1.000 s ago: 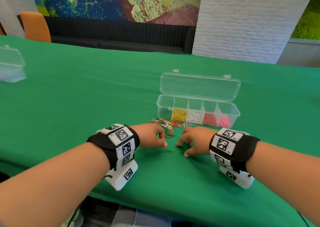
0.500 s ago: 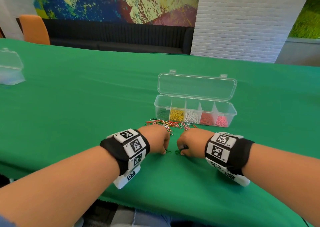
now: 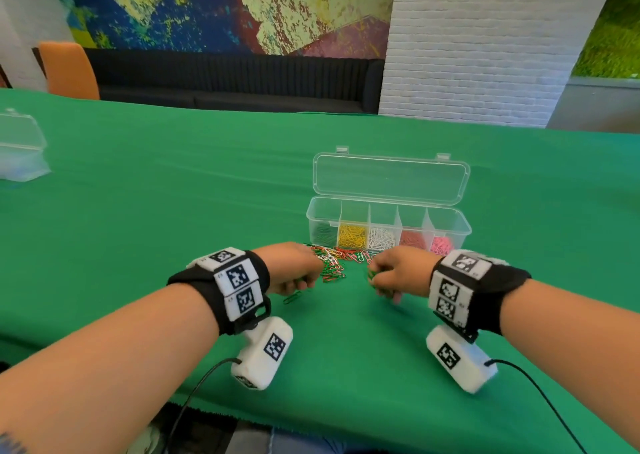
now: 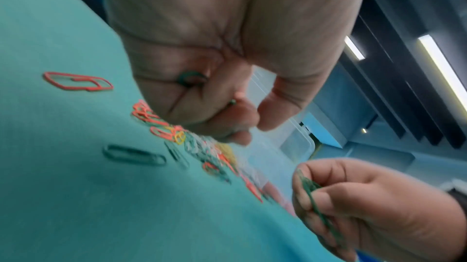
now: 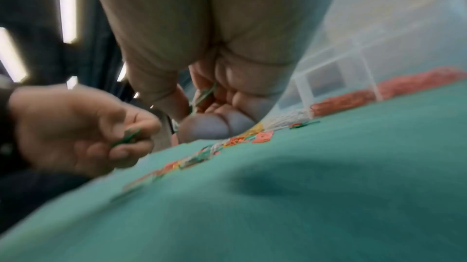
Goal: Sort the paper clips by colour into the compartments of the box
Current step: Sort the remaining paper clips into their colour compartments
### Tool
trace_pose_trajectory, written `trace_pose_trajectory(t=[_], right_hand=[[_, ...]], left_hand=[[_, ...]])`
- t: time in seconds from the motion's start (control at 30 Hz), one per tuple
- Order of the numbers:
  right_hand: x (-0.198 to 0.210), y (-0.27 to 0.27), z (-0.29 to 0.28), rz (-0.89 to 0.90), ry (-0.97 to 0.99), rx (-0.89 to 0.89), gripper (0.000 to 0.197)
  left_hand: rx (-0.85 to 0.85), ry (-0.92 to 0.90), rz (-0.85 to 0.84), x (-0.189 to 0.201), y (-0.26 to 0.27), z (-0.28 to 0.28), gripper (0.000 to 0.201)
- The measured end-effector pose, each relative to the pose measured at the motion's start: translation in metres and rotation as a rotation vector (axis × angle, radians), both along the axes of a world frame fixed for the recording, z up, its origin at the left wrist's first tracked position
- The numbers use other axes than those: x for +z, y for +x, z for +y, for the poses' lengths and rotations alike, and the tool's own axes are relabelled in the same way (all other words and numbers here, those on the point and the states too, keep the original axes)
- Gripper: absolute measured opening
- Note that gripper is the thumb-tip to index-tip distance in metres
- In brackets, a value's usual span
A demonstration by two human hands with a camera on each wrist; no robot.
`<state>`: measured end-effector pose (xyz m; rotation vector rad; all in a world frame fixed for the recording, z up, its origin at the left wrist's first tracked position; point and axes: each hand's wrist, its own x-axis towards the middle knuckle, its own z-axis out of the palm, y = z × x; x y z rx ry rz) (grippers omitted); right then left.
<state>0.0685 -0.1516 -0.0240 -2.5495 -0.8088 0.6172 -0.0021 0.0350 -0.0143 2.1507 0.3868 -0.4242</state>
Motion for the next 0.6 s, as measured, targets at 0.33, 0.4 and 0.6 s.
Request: trace_pose_trajectory(t=[0.33, 0.4, 0.6], right_hand=[[0.006, 0.020, -0.007, 0.572, 0.585, -0.372, 0.030], [0.008, 0.019, -0.008, 0.692, 0.664, -0.394, 0.029], [0.011, 0.013, 0.002, 0.742, 0.606, -0.346, 0.041]], left_hand=[[0.234, -0.436, -0.115, 0.009, 0.004, 0.026, 0.026], [0.241, -0.479, -0.106, 0.008, 0.003, 0.029, 0.032], [0.021, -0.071, -0.082, 0.008, 0.001, 0.034, 0.020]])
